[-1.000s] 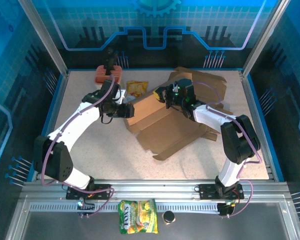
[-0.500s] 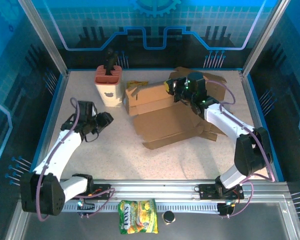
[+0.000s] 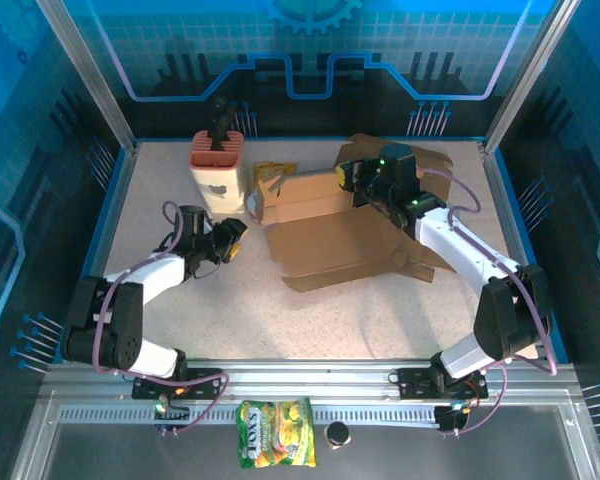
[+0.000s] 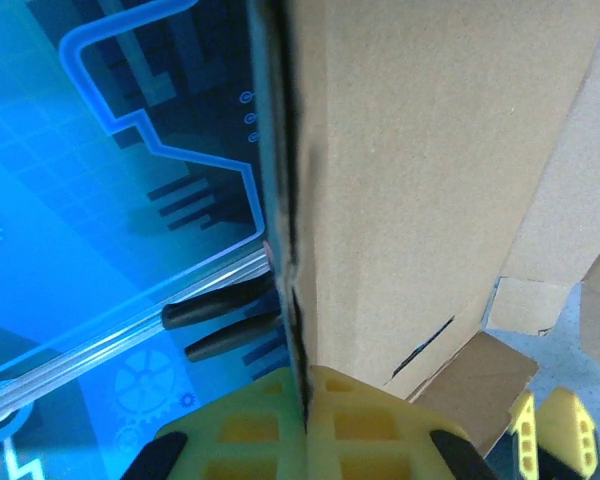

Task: Fold the paper box

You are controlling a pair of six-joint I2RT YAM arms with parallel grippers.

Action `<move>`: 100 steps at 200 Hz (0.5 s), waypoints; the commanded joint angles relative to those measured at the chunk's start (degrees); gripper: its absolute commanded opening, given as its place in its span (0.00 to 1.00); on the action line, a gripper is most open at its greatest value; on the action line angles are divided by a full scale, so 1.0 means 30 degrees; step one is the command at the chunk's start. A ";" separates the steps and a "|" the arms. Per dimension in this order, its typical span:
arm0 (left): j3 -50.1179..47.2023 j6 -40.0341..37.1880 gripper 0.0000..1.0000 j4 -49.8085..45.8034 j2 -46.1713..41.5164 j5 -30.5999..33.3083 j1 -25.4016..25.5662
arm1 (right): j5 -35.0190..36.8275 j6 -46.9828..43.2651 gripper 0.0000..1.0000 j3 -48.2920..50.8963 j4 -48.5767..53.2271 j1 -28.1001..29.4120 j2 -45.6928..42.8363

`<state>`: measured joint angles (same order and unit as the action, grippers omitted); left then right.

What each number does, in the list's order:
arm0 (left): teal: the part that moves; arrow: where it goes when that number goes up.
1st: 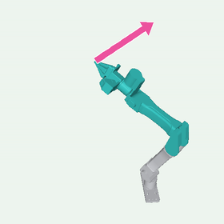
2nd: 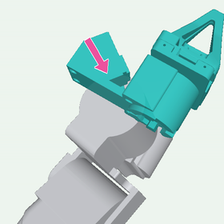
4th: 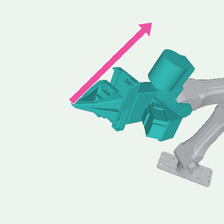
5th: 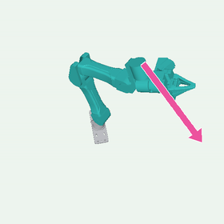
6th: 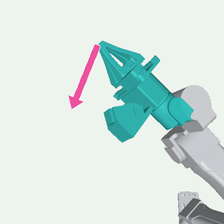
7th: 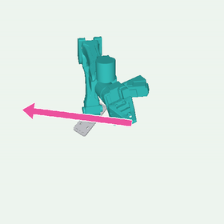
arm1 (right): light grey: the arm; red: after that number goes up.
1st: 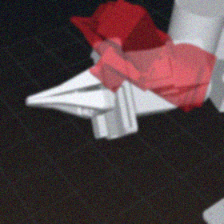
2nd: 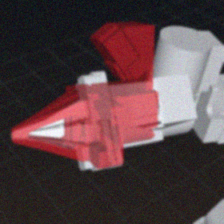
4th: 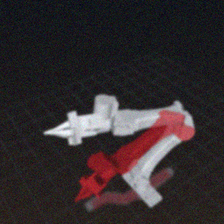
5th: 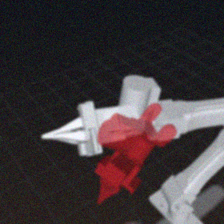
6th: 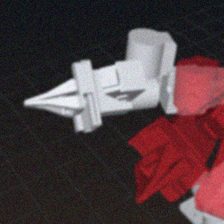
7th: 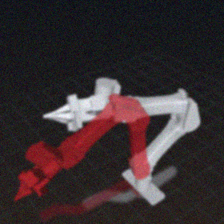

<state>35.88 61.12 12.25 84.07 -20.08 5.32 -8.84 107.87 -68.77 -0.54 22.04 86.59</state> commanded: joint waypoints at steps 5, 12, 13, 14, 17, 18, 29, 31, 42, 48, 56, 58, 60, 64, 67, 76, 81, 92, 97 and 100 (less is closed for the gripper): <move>-0.0407 0.2193 0.56 0.4141 0.1625 -0.0457 0.0181 | 0.0341 0.0841 0.00 -0.0923 0.0501 -0.0300 -0.0926; -0.0394 0.2460 0.57 0.4808 0.2017 -0.0421 0.0240 | 0.0311 0.0927 0.00 -0.0923 0.0559 -0.0286 -0.0989; -0.0376 0.2498 0.57 0.4889 0.2055 -0.0424 0.0244 | 0.0311 0.0927 0.00 -0.0923 0.0574 -0.0286 -0.0995; -0.0367 0.2532 0.57 0.4973 0.2118 -0.0426 0.0260 | 0.0310 0.0941 0.00 -0.0938 0.0581 -0.0287 -0.1013; -0.0337 0.2623 0.57 0.5222 0.2257 -0.0427 0.0275 | 0.0310 0.0954 0.00 -0.0951 0.0613 -0.0280 -0.1046; -0.0318 0.2653 0.57 0.5315 0.2322 -0.0413 0.0290 | 0.0310 0.0955 0.00 -0.0952 0.0630 -0.0283 -0.1053; -0.0065 0.2875 0.57 0.5831 0.2787 -0.0318 0.0384 | 0.0339 0.0956 0.00 -0.1010 0.0878 -0.0287 -0.1224; -0.0006 0.2892 0.57 0.5851 0.2874 -0.0312 0.0391 | 0.0361 0.0971 0.00 -0.1033 0.0925 -0.0272 -0.1269; 0.0327 0.2964 0.57 0.6094 0.3278 -0.0208 0.0467 | 0.0426 0.1012 0.00 -0.1069 0.1078 -0.0279 -0.1427; 0.0421 0.3081 0.57 0.6380 0.3495 -0.0178 0.0482 | 0.0442 0.1068 0.00 -0.1092 0.1136 -0.0275 -0.1494; 0.0493 0.3299 0.58 0.6949 0.3818 -0.0164 0.0531 | 0.0456 0.1103 0.00 -0.1142 0.1229 -0.0287 -0.1576; 0.0514 0.3364 0.58 0.7105 0.3894 -0.0178 0.0538 | 0.0457 0.1102 0.00 -0.1154 0.1232 -0.0287 -0.1599; 0.0519 0.3431 0.58 0.7254 0.3986 -0.0189 0.0554 | 0.0457 0.1110 0.00 -0.1157 0.1270 -0.0287 -0.1612; 0.0548 0.3619 0.58 0.7549 0.4112 -0.0178 0.0583 | 0.0457 0.1143 0.00 -0.1185 0.1278 -0.0287 -0.1616; 0.0550 0.3711 0.58 0.7837 0.4209 -0.0165 0.0597 | 0.0453 0.1133 0.00 -0.1187 0.1264 -0.0287 -0.1623; 0.0521 0.4010 0.58 0.8592 0.4401 -0.0178 0.0686 | 0.0456 0.1132 0.00 -0.1180 0.1277 -0.0287 -0.1669; 0.0597 0.4053 0.58 0.8787 0.4457 -0.0218 0.0754 | 0.0455 0.1154 0.00 -0.1158 0.1248 -0.0287 -0.1674; 0.0781 0.4048 0.58 0.8940 0.4508 -0.0435 0.0966 | 0.0406 0.1269 0.00 -0.1047 0.0984 -0.0265 -0.1640; 0.0827 0.4054 0.58 0.9021 0.4523 -0.0524 0.1098 | 0.0398 0.1336 0.00 -0.1013 0.0927 -0.0290 -0.1630; 0.0856 0.4059 0.58 0.9039 0.4517 -0.0582 0.1185 | 0.0391 0.1362 0.00 -0.1004 0.0895 -0.0287 -0.1640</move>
<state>35.94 71.46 33.43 96.99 -20.45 7.33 -8.29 110.45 -69.91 2.55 22.04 83.20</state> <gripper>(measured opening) 0.580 0.063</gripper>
